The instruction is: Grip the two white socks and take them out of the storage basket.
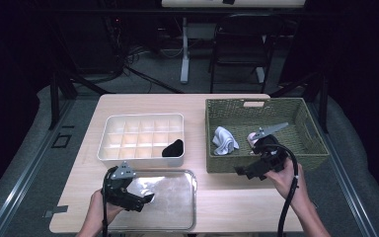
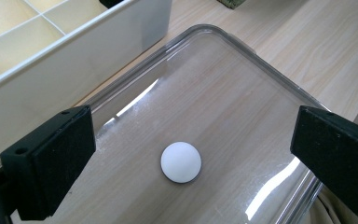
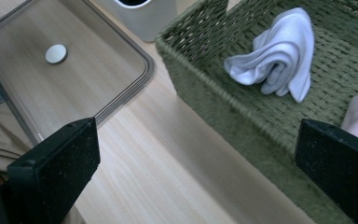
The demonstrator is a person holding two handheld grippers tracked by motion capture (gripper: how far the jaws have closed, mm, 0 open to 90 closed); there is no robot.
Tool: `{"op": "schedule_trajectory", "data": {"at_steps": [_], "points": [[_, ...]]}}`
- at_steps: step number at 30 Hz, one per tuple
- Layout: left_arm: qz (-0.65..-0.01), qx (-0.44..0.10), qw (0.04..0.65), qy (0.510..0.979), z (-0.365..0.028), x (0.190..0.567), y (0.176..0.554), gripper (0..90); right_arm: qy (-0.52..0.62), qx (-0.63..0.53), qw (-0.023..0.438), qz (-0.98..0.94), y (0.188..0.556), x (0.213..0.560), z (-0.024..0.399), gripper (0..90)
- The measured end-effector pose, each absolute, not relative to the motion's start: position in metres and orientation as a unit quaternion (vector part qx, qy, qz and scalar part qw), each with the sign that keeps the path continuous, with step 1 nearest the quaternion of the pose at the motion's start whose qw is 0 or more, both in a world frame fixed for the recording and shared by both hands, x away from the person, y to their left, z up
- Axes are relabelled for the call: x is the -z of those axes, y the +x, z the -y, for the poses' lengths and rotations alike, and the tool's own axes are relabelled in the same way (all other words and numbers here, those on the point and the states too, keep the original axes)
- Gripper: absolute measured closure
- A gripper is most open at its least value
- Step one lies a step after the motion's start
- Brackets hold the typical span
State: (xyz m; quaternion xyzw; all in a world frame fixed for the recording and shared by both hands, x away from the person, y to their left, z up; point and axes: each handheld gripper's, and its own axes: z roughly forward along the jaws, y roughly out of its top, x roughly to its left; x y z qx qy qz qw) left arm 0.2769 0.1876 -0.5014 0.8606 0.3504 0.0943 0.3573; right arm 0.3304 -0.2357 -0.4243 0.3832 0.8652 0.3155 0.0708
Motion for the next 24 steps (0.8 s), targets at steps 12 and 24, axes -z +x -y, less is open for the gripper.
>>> {"op": "schedule_trajectory", "data": {"at_steps": [12,24], "points": [[-0.353,-0.087,0.357,0.860,-0.187,0.506,0.276,0.0,0.401,-0.305,0.067,-0.861,0.372,0.426,0.239,0.1],[-0.347,-0.084,0.357,0.863,-0.183,0.507,0.275,0.0,0.427,-0.289,0.056,-0.855,0.410,0.430,0.240,1.5]]}}
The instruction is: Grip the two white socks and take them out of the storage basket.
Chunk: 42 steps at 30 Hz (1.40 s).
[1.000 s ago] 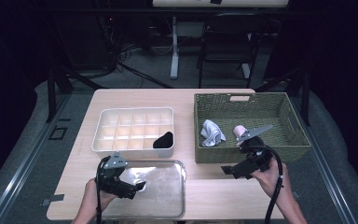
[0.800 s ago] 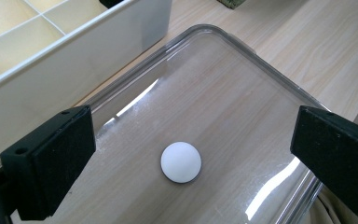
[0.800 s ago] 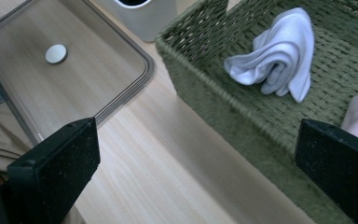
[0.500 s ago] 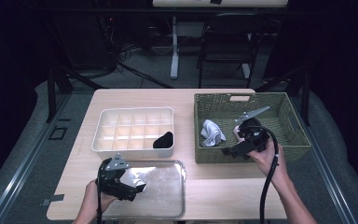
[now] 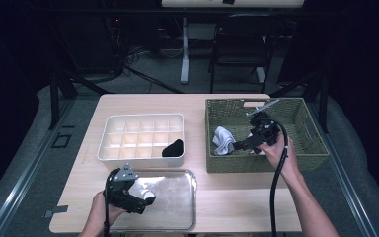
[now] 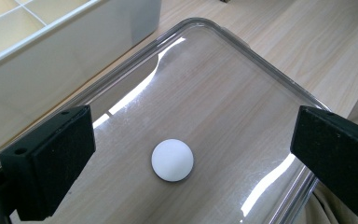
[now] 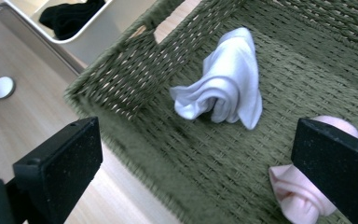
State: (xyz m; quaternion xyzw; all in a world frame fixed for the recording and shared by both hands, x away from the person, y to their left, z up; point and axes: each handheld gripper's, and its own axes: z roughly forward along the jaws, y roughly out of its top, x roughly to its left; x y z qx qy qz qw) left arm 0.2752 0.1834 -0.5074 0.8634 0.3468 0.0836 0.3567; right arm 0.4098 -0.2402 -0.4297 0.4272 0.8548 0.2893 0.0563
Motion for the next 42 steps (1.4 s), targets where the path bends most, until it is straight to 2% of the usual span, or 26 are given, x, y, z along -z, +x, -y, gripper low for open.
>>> {"op": "schedule_trajectory", "data": {"at_steps": [21,36,42], "points": [[-0.348,-0.087,0.355,0.863,-0.187,0.507,0.276,0.0,0.449,-0.240,0.044,-0.859,0.466,0.446,0.212,8.6],[-0.344,-0.083,0.351,0.867,-0.184,0.510,0.275,0.0,0.483,-0.173,0.031,-0.858,0.499,0.476,0.184,33.7],[-0.343,-0.081,0.348,0.869,-0.183,0.512,0.276,0.0,0.494,-0.139,0.024,-0.858,0.506,0.488,0.181,35.3]]}}
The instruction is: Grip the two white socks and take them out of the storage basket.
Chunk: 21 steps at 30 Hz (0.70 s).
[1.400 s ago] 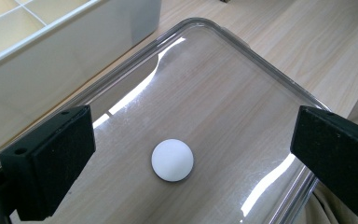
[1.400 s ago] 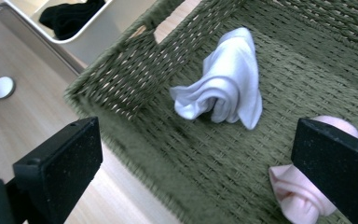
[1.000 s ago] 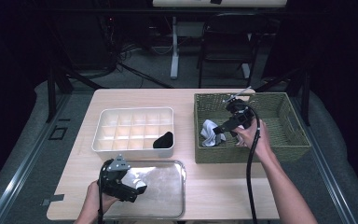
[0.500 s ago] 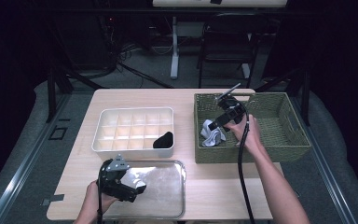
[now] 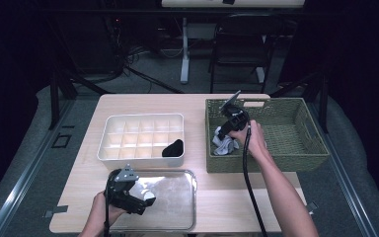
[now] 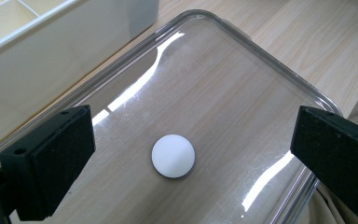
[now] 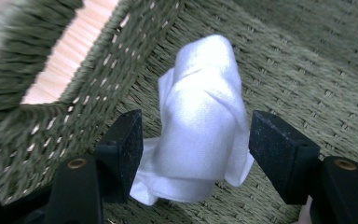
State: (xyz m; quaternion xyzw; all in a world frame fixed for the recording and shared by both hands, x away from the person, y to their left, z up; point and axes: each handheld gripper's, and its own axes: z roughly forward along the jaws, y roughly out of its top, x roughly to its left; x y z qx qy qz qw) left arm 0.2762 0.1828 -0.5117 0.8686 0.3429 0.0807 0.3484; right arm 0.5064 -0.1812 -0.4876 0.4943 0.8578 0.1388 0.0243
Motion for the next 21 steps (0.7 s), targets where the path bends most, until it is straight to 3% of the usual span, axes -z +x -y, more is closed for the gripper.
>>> {"op": "schedule_trajectory", "data": {"at_steps": [6,12,21], "points": [[-0.340,-0.082,0.347,0.870,-0.181,0.511,0.275,0.0,0.504,-0.129,0.019,-0.854,0.508,0.495,0.179,44.4],[-0.341,-0.082,0.347,0.870,-0.182,0.511,0.275,0.0,0.512,-0.127,0.013,-0.850,0.505,0.495,0.181,65.1],[-0.340,-0.082,0.348,0.870,-0.181,0.511,0.275,0.0,0.509,-0.154,0.026,-0.846,0.496,0.477,0.190,68.3]]}}
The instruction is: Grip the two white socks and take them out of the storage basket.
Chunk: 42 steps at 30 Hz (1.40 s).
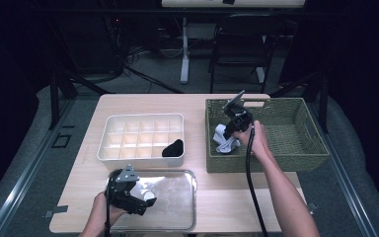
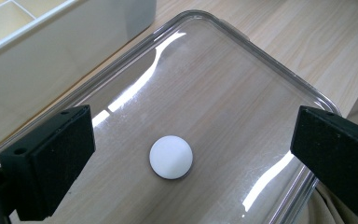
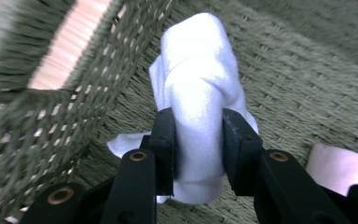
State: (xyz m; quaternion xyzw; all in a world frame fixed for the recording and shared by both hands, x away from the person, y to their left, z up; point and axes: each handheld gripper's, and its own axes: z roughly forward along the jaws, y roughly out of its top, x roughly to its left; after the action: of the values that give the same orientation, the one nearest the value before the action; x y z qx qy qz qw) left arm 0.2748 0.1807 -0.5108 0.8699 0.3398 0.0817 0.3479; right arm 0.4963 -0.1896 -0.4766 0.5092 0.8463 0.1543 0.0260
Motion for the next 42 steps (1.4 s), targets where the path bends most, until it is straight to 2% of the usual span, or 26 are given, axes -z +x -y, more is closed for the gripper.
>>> {"op": "schedule_trajectory", "data": {"at_steps": [42], "points": [[-0.340,-0.079,0.344,0.872,-0.179,0.512,0.275,0.0,0.471,-0.205,0.077,-0.854,0.451,0.396,0.211,68.7]]}}
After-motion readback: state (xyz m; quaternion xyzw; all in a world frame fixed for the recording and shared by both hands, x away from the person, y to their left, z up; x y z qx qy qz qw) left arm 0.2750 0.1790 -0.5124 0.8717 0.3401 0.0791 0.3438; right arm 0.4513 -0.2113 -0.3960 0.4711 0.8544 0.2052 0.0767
